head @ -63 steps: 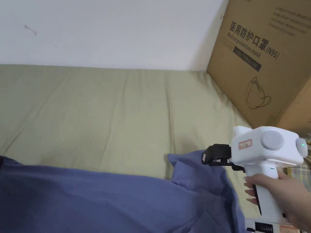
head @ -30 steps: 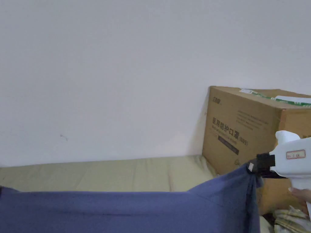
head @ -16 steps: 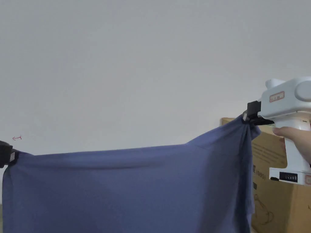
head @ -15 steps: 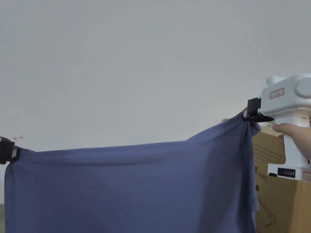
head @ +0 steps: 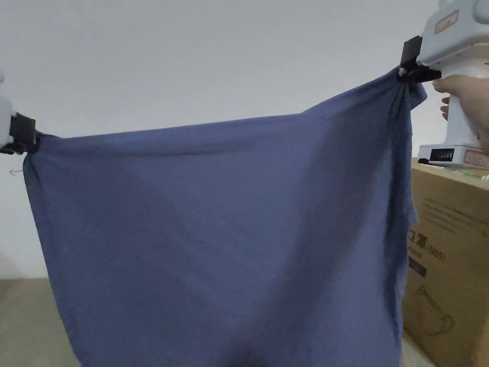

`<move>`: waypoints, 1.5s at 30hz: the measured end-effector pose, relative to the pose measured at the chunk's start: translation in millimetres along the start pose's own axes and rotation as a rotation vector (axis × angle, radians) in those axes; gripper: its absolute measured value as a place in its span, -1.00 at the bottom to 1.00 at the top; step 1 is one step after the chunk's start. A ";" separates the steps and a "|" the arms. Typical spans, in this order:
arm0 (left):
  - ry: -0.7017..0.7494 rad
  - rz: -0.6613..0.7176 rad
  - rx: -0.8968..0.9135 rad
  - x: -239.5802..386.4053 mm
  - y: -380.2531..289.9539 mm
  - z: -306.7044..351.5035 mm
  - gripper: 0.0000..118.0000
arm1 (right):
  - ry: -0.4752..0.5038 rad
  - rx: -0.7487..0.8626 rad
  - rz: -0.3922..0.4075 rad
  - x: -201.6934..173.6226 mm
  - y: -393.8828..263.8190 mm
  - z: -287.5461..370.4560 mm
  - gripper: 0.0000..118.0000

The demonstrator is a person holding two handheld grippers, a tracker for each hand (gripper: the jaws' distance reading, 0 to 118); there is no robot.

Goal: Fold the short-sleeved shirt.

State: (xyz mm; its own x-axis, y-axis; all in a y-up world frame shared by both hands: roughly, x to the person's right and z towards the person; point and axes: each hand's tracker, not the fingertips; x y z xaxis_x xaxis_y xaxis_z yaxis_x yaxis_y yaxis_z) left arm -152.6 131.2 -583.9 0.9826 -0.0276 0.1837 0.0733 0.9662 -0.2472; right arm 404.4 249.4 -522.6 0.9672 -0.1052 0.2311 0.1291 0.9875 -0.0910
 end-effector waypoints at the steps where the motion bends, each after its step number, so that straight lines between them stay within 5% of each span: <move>1: 0.002 -0.002 -0.002 2.8 -1.1 -6.5 -1.00 | -0.004 -0.005 0.006 -0.4 -7.8 -6.0 -0.99; 6: -0.002 0.024 -0.054 6.1 -43.2 -45.2 -1.00 | -0.025 -0.134 0.000 12.1 -96.7 -48.4 -0.99; 12: -0.072 0.021 -0.423 -2.1 -190.1 -93.7 -1.00 | -0.003 -0.522 -0.060 51.3 -301.3 -72.3 -0.99; 16: -0.112 -0.030 -0.650 -3.3 -308.2 -70.7 -1.00 | -0.001 -0.805 -0.039 79.3 -432.7 -25.6 -0.99; 20: -0.168 -0.011 -0.811 -21.8 -397.1 -17.5 -1.00 | 0.007 -1.016 0.086 106.5 -516.3 48.5 -0.99; 27: -0.217 -0.030 -0.928 -24.8 -465.3 111.7 -1.00 | 0.066 -1.179 0.209 137.5 -568.3 179.6 -0.99; 31: -0.224 0.031 -0.941 -27.3 -479.9 162.2 -1.00 | 0.069 -1.177 0.170 142.2 -569.1 229.0 -0.99; 45: -0.187 0.061 -0.873 -25.9 -469.8 216.4 -1.00 | 0.101 -1.237 0.203 137.2 -577.5 294.6 -0.99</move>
State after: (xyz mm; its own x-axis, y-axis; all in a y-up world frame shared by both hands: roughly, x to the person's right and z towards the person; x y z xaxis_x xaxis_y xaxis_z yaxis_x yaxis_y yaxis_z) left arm -249.3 -266.5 -266.7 0.9508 0.1335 0.2797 0.2004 0.4235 -0.8835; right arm 398.2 -300.6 -153.1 0.9990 -0.0266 0.0364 0.0414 0.2213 -0.9743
